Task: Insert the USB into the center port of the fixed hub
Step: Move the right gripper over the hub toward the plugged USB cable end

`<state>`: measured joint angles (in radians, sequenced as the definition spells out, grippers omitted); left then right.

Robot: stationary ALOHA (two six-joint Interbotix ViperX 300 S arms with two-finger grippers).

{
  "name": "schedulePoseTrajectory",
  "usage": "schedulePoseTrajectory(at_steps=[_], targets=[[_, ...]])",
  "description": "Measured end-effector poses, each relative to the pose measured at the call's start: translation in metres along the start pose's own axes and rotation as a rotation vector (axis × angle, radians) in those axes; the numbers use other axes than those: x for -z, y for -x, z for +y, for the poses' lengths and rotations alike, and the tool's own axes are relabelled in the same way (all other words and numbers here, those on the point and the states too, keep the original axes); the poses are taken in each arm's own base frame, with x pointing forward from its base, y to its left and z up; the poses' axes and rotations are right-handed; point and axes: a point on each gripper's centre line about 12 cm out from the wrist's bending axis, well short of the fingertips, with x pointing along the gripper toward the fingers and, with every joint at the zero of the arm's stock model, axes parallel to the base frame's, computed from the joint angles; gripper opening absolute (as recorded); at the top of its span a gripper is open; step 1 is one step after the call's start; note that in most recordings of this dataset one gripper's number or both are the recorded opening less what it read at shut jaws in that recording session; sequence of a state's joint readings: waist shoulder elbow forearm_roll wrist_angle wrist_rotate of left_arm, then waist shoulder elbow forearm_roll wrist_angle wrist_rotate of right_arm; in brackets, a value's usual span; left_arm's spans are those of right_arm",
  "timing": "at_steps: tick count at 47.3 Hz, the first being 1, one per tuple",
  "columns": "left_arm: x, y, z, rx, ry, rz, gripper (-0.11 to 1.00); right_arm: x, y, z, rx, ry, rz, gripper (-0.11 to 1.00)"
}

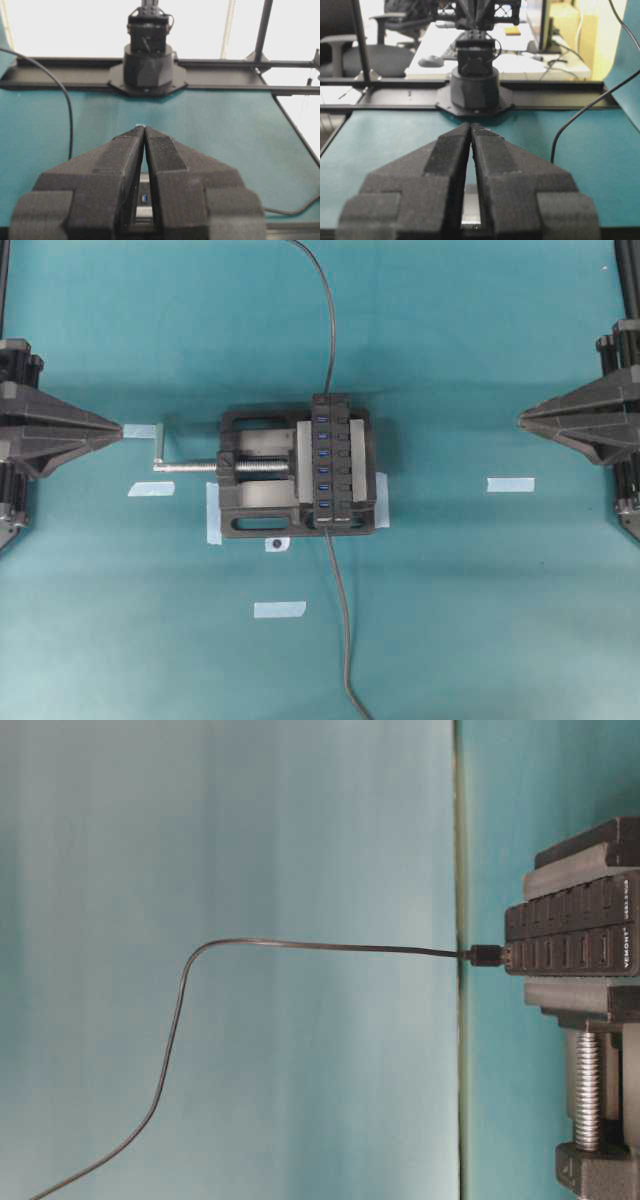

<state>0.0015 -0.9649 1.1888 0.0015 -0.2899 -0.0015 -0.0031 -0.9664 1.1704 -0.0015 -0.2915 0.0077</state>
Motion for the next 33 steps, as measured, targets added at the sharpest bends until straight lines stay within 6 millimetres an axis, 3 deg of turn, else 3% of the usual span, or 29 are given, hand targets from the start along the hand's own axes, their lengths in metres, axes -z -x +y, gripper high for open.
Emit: schedulePoseTrajectory(at_steps=[3,6,13,33], targets=[[0.008,0.001,-0.001,0.004,0.03,0.0,0.07,0.004,0.001,-0.003,0.017,-0.009,0.011,0.17],[0.017,0.0,-0.002,0.009,0.07,0.017,0.0,0.008,0.001,-0.011,0.059,-0.05,0.027,0.09],[0.016,-0.005,-0.002,0.01,0.11,0.034,0.0,0.023,-0.003,-0.025,0.137,-0.128,0.123,-0.01],[0.01,-0.03,-0.003,0.006,0.058,0.217,0.0,0.068,-0.034,-0.036,0.175,-0.122,0.521,-0.01]])
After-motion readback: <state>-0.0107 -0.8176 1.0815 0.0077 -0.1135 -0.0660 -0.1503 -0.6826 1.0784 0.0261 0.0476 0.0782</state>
